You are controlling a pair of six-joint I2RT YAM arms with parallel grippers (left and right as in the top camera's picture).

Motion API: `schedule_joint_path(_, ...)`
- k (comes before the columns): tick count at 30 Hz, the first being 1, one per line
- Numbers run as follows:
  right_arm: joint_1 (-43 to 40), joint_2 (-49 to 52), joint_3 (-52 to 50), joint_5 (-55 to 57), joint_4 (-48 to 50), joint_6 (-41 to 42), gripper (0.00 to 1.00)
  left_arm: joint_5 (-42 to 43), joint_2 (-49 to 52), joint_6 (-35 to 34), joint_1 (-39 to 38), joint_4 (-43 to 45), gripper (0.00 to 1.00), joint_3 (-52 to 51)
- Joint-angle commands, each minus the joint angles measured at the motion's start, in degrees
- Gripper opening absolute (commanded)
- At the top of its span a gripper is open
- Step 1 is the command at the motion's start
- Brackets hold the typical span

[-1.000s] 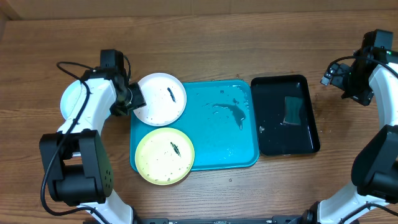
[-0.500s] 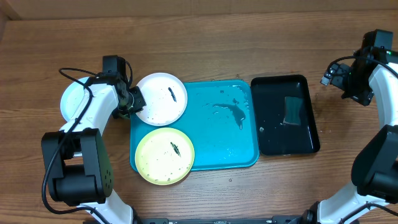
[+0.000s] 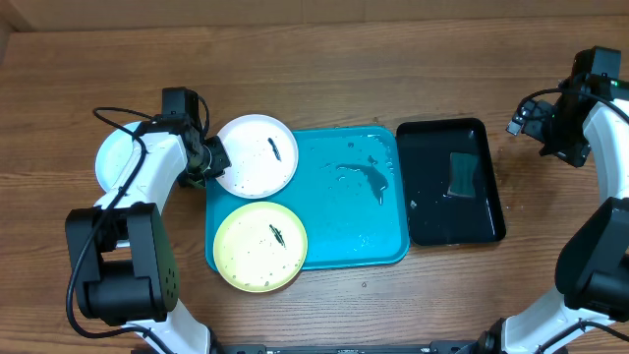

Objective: Clean dirty plates on tray and stack at the side
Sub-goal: 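Move the left gripper to the rim of the top-left white plate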

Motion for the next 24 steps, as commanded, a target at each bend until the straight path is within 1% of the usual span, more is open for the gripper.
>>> schedule_joint_path(1,-0.15,-1.33,1.27,0.11,0.28,0.24,1.0,4.96,-0.44,-0.83,-0.37,0.04,0.11,-0.85)
schedule_joint_path(7,-0.15,-1.33,1.27,0.11,0.28,0.24,1.0,10.21,-0.44,-0.83,-1.57,-0.46,0.09,-0.85)
schedule_joint_path(17,-0.15,-1.33,1.27,0.09,0.28,0.24,1.0,9.9,-0.48,-0.81,-7.65,-0.9,0.1,-0.28)
schedule_joint_path(21,-0.15,-1.33,1.27,0.11,0.28,0.24,1.0,9.7,-0.81,-0.09,-7.72,-5.62,0.19,4.63)
schedule_joint_path(23,-0.15,-1.33,1.27,0.11,0.28,0.24,1.0,6.56,-0.81,0.09,-7.63,-9.33,0.24,8.15)
schedule_joint_path(24,-0.15,-1.33,1.27,0.09,0.28,0.26,1.0,3.69,-0.81,0.07,-7.43,-11.5,0.29,9.94)
